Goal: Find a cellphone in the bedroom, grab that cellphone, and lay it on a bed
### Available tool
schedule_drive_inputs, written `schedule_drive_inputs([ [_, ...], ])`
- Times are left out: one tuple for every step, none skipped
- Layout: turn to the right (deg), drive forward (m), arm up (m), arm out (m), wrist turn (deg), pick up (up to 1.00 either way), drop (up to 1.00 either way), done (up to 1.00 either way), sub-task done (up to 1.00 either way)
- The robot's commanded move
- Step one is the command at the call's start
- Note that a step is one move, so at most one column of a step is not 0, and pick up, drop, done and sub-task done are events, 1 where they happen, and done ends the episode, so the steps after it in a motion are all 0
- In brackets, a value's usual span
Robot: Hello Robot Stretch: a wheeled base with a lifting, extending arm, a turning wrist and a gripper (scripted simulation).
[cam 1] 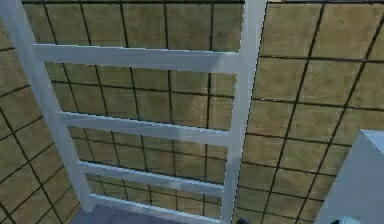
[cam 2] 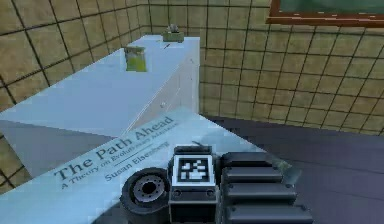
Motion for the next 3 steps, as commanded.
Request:
schedule_drive_inputs([
  [45.0,0.0,0.0,0.0,0.0,0.0,0.0,0.0,0.0],
  [45.0,0.0,0.0,0.0,0.0,0.0,0.0,0.0,0.0],
  [21.0,0.0,0.0,0.0,0.0,0.0,0.0,0.0,0.0],
])
